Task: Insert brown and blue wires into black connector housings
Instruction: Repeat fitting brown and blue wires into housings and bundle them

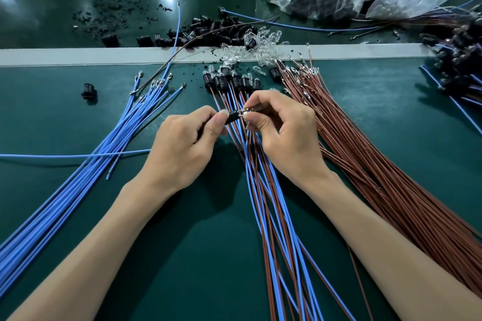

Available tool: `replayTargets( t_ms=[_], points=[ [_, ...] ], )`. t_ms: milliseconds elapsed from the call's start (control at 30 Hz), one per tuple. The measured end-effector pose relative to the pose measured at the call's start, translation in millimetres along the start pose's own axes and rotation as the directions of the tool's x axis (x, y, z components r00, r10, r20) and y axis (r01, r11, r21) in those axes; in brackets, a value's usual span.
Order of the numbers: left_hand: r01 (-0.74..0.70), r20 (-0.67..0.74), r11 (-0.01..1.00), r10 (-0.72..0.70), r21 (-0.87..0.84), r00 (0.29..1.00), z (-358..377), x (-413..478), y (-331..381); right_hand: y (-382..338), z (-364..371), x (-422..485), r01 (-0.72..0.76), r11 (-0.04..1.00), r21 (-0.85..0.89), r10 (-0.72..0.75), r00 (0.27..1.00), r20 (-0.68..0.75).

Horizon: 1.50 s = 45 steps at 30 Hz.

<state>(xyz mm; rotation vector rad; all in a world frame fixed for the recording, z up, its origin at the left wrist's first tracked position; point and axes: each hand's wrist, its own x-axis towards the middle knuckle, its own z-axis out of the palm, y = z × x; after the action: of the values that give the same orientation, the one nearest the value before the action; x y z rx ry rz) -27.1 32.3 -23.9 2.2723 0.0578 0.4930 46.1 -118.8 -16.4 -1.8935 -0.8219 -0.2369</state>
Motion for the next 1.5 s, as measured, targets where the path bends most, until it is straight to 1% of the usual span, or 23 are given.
replayTargets(
  t_ms=[100,233,367,533,700,800,933,1033,1133,1200,1300,1400,1500],
  points=[
    [0.003,0.009,0.998,-0.004,0.062,1.000,0.3,-0.9,1.7,0.0,0.8,-0.7,-0.003,1.000,-0.017,0.003,1.000,-0.008],
    [-0.030,0.027,0.999,0.029,0.041,0.999,-1.5,-0.4,1.7,0.5,-1.2,0.4,-0.004,1.000,0.002,0.004,1.000,0.017],
    [-0.045,0.078,0.999,0.044,0.016,0.996,-3.5,-0.1,2.0,0.3,-1.8,0.4,0.013,0.997,0.075,-0.017,0.999,0.047],
    [-0.026,0.115,0.999,0.032,-0.046,0.993,-3.0,-0.6,2.0,4.7,-2.8,-0.6,-0.059,0.979,0.194,0.041,0.995,0.095],
    [-0.021,0.102,0.996,0.031,-0.090,0.994,-4.6,0.0,1.3,5.4,-2.1,-1.9,-0.123,0.943,0.310,0.084,0.987,0.136],
    [-0.038,0.087,0.994,0.047,-0.099,0.995,-4.7,0.0,2.5,3.1,-1.4,-3.1,-0.132,0.941,0.313,0.094,0.987,0.133],
    [-0.068,0.089,0.993,0.076,-0.095,0.993,-5.1,-1.4,5.6,1.3,0.0,-3.0,-0.078,0.956,0.283,0.034,0.987,0.155],
    [-0.001,0.117,0.988,0.019,-0.152,0.993,-6.2,-1.0,4.9,2.0,-0.7,-1.8,-0.058,0.962,0.268,0.016,0.988,0.155],
    [0.091,0.197,0.961,-0.039,-0.260,0.980,-12.4,2.0,4.1,2.4,-0.9,-0.3,-0.071,0.950,0.305,0.024,0.988,0.156],
    [0.128,0.258,0.955,-0.057,-0.268,0.964,-18.5,5.0,2.7,1.8,-2.0,-0.1,-0.093,0.935,0.342,0.036,0.985,0.172],
    [0.197,0.326,0.941,-0.102,-0.274,0.940,-28.9,8.4,0.6,1.1,-1.1,0.0,-0.058,0.949,0.309,0.001,0.983,0.181],
    [0.190,0.366,0.945,-0.082,-0.267,0.927,-30.3,9.3,0.7,-0.3,0.3,-1.7,-0.023,0.960,0.279,-0.028,0.984,0.177],
    [0.183,0.380,0.951,-0.078,-0.248,0.922,-26.3,9.3,4.0,-1.0,-0.5,-3.3,-0.043,0.959,0.280,-0.007,0.984,0.177]
  ],
)
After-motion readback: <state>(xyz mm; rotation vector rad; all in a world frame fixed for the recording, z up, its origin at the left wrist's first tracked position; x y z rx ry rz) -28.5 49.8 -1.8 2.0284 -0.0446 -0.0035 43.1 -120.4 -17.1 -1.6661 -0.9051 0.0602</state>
